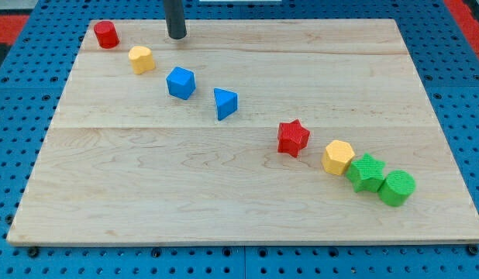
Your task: Nudge the yellow heart a bit left
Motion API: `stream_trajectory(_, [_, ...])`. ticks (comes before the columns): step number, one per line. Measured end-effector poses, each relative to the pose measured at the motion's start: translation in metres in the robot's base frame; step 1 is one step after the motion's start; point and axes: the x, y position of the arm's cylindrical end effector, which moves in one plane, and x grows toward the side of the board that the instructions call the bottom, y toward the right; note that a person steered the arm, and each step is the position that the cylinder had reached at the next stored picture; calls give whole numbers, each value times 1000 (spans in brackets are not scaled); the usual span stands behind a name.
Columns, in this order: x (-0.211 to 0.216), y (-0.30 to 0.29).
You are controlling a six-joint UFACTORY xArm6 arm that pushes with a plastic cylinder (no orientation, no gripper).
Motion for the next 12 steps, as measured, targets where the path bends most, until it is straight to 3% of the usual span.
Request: stream_trajectory(12, [-2, 15])
